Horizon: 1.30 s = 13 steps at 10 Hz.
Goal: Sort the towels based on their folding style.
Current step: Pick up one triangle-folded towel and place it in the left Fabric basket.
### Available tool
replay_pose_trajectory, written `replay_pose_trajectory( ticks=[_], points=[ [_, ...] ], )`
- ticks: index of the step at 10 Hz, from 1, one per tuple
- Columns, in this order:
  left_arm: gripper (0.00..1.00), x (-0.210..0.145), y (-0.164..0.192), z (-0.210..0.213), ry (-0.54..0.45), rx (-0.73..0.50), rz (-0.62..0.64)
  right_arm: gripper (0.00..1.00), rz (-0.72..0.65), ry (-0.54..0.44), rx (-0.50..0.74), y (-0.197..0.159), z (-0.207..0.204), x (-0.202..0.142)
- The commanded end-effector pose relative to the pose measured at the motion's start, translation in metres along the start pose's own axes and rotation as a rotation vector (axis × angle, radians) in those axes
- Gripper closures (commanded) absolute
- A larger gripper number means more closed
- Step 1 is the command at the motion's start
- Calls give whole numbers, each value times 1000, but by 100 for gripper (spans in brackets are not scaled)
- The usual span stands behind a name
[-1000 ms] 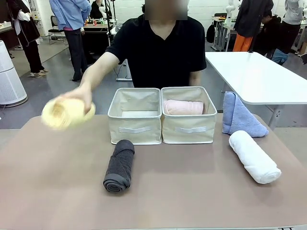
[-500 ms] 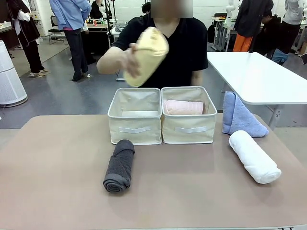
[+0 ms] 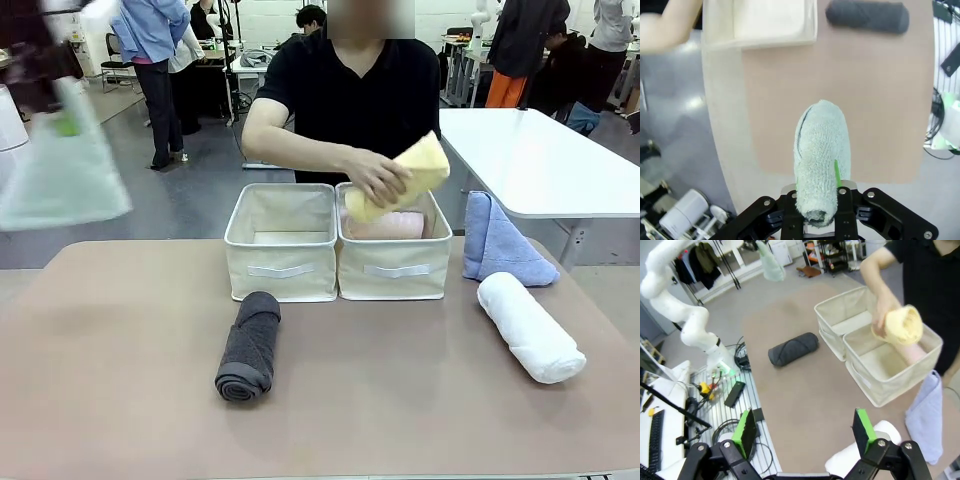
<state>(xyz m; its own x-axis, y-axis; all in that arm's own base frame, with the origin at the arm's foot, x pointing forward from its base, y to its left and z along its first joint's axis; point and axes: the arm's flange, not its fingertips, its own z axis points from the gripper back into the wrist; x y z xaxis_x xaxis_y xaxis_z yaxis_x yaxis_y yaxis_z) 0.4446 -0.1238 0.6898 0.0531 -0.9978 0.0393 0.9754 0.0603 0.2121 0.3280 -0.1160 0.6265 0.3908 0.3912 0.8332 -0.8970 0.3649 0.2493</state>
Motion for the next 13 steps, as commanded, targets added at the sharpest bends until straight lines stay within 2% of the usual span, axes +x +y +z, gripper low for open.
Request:
replay_pose_trajectory(
  ticks=[1,2,4,5,6,7,11,12,13],
  points=[
    [81,78,54,2,-3,-77,-80,0,6,-11,10,1,-1,-1],
    [81,114,63,-18,13,-96,-85,0,6,-11,10,1,-1,-1],
    [81,161,77,-47,-18,-161,-84,0,6,-11,10,1,-1,-1],
    [81,169,77,-51,-55,-171,-69,0,6,-11,10,1,-1,-1],
    [81,161,77,-49,-59,-135,-63,0,6,-11,10,1,-1,-1],
    [81,168,66,-74,-40,-156,-108,0,6,-11,10,1,-1,-1],
    [81,169,70,-78,-42,-160,-98,0,6,-11,10,1,-1,-1],
    [81,186,75,-67,-64,-124,-125,0,6,-11,10,1,-1,-1],
    [81,204,90,-59,-79,-138,-126,0,6,-11,10,1,-1,-1]
  ],
)
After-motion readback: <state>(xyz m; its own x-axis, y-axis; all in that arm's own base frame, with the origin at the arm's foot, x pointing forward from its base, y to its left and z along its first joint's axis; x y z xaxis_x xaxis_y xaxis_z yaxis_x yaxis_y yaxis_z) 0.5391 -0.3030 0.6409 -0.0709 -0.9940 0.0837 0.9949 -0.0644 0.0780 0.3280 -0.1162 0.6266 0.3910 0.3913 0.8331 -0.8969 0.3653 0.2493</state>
